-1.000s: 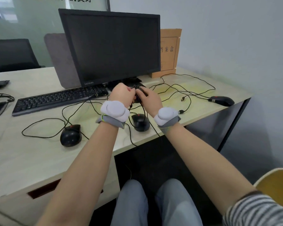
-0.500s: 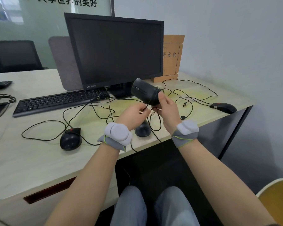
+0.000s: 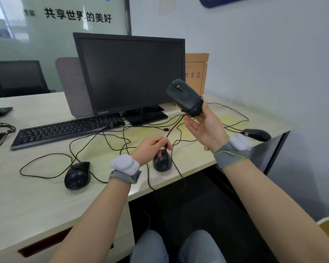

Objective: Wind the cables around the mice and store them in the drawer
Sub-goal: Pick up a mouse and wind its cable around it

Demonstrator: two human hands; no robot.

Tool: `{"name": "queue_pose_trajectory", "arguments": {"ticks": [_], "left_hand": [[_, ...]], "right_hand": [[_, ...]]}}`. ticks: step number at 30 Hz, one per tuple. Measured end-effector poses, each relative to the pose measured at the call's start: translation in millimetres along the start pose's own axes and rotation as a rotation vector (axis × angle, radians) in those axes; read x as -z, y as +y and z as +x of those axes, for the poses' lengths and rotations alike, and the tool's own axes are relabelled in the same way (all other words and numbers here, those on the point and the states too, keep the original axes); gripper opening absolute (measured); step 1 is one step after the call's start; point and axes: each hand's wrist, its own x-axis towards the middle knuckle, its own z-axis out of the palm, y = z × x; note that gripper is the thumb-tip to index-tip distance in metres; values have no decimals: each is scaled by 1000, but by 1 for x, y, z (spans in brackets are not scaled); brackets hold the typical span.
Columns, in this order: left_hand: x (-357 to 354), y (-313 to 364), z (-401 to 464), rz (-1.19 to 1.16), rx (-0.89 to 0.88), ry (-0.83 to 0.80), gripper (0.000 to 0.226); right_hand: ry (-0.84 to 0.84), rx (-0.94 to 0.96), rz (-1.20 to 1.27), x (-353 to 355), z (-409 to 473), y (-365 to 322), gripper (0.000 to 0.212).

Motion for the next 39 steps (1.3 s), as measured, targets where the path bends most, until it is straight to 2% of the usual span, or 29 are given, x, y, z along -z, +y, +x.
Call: {"name": "queue_pose_trajectory", "arguments": {"ticks": [4,7,8,10,11,14,16,18,21,23,25,31,33,36,39], "left_hand": [[7,2,9,48,8,5,22],[19,9,16,123,-28,25,24],[24,12,18,170,-45,27,23],[35,17,23,279,-67,-7,13],[40,21,25,333,-75,-32,16],[46,30,30,431,-61,-57,21],[49,35,31,463,-54,10,23],[54,36,31,440,-45,118,23],[67,31,28,179,-116,347,22],[75,29,24,-50,-182,463,25],[75,28,21,-260,-182,461,28],[47,31,17,-845,-202,93,39],[38,34,15,-1020,-221,34,41],[23,39,12,-1153,-151,-2,48],[6,36,10,-1091,-41,-93,55]], "right_hand": [[-84,-54,-101,7,0,5,22],[-267,-34,-294,14,-3,5,35],[-316,-4,-475,18,-5,3,36],[-387,125,-1031,23,-8,-5,35],[-412,168,-1248,25,-6,-9,35],[-476,192,-1574,23,-4,-20,36],[-443,229,-1719,22,-4,-23,40],[-323,317,-1846,25,-2,-25,41],[-69,422,-1989,39,1,-26,42],[91,416,-1961,50,5,-24,44],[213,394,-1886,56,12,-22,44],[342,356,-1609,57,32,-7,47],[348,338,-1477,53,36,-4,46],[371,286,-1274,43,41,-2,42],[407,131,-797,28,42,1,34]]}}
